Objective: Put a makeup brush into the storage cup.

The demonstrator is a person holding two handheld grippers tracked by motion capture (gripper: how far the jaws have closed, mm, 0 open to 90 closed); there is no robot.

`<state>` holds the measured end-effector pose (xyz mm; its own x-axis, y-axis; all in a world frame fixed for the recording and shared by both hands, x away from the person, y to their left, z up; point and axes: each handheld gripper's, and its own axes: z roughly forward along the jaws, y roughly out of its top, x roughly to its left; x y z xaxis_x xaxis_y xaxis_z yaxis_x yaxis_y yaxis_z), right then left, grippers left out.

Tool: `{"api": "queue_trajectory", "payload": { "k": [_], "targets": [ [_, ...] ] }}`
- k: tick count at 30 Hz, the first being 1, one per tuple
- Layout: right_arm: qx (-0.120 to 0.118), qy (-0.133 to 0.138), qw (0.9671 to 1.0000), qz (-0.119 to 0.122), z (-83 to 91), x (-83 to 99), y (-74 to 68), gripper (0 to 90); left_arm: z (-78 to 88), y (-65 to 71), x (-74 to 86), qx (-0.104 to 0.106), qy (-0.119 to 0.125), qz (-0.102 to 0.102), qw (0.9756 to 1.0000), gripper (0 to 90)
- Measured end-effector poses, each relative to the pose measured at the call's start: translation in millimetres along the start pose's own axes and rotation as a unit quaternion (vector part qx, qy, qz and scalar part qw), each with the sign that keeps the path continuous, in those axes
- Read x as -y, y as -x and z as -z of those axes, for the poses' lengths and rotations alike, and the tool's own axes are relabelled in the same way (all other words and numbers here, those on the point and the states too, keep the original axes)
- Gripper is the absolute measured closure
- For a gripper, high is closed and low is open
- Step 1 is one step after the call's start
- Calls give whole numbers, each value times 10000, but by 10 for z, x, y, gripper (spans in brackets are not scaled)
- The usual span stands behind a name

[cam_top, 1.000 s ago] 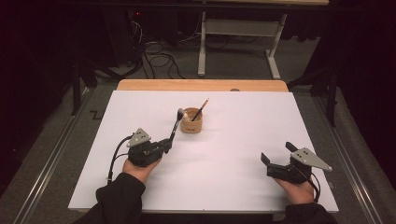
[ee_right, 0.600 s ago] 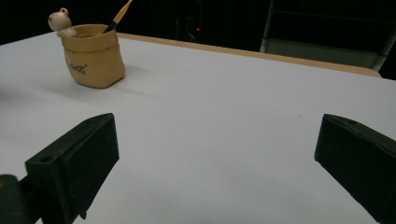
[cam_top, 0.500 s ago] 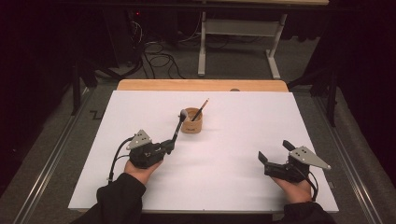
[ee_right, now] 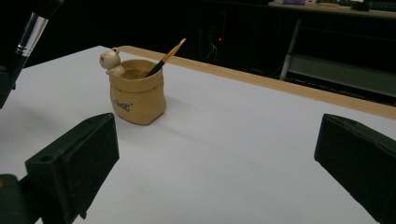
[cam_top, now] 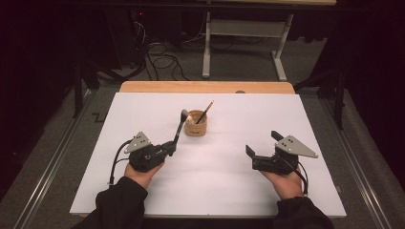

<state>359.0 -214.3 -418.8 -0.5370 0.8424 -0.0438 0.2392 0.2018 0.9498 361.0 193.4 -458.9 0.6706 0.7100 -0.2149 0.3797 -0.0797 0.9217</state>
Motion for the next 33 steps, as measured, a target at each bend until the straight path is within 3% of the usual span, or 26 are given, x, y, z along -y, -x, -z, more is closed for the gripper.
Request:
{"api": "queue_trajectory", "payload": {
  "k": [13,20,25,28,30,33],
  "targets": [
    [-350,100,9988,335,-200,-319,-272,19,22,-8,-18,-90,85,-8,9999,793],
    [-567,207,9978,261,-351,-388,-427,18,49,-36,-31,-131,181,36,9997,793],
    [-715,243,9969,210,-462,-351,-530,18,44,-34,-28,-136,141,-19,9998,793],
    [-695,192,9966,411,-482,-337,-566,18,24,6,-57,-83,113,-166,9998,794],
    [-781,226,9964,246,-455,-319,-559,18,29,28,-96,-61,135,-187,9997,794],
    [-825,217,9961,234,-432,-286,-563,18,21,75,-166,-69,123,-276,9995,794]
  ]
}}
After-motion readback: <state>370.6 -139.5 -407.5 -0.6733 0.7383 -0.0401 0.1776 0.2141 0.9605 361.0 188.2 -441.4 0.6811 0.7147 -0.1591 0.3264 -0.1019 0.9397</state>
